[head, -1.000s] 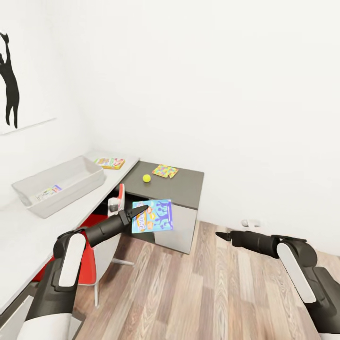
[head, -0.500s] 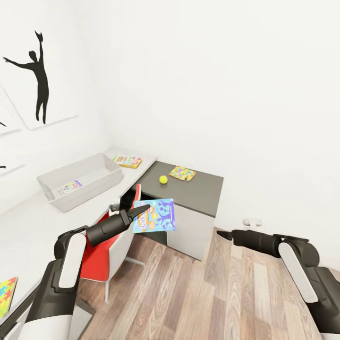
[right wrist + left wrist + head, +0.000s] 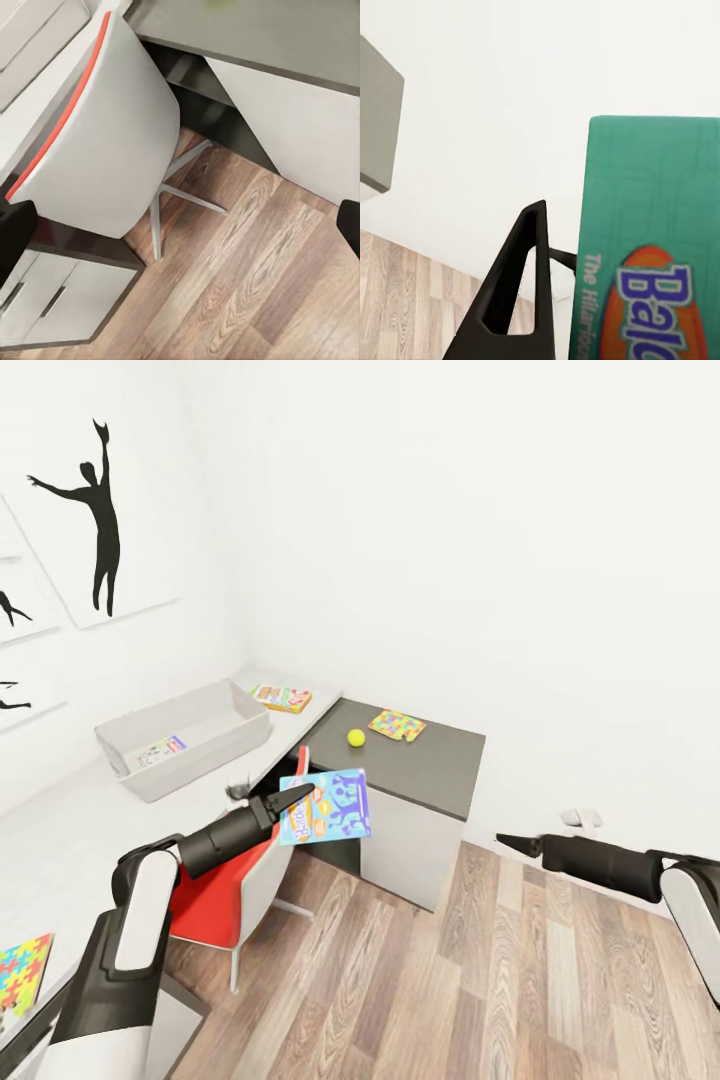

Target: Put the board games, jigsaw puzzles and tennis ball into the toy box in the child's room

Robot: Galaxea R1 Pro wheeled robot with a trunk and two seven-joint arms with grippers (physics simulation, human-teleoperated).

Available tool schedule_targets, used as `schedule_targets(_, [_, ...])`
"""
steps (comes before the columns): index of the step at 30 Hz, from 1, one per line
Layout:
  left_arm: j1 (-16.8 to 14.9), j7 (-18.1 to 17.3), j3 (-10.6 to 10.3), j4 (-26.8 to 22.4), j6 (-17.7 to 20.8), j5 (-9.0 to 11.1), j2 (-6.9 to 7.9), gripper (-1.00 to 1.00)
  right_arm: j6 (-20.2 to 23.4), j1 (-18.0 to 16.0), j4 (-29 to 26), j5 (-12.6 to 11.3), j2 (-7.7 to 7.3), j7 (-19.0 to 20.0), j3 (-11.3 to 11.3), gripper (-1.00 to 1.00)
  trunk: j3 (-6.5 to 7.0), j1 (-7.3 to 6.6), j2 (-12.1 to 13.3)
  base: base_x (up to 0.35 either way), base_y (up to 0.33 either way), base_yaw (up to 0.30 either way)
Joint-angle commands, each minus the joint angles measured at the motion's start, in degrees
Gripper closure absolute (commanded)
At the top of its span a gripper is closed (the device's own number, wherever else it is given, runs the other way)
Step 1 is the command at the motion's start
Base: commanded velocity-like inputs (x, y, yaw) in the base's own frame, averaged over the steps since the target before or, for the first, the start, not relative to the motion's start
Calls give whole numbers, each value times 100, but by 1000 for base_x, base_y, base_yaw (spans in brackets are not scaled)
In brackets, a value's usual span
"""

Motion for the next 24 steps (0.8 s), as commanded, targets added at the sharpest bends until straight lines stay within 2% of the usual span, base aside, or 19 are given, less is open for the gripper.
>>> schedule_targets(1, [-6,-44,14,-2,26,-35,-6,100,24,-5,-1,40,-1,56,-8,-100,-12,3,-11,1,0,19])
schedule_targets(8, [92,171,15,-247,19,12,-27,100,24,69,-19,58,-95,381,-162,-100,-23,3,-11,0,0,58])
schedule_targets(16, [133,343,-8,-353,18,27,-51,100,24,88,-22,68,-110,461,-203,-100,-44,3,-11,2,0,188])
schedule_targets(24, [142,656,-266,-393,-2,23,-63,100,24,90,-21,85,-76,480,-199,-100,-63,3,-11,134,-93,253])
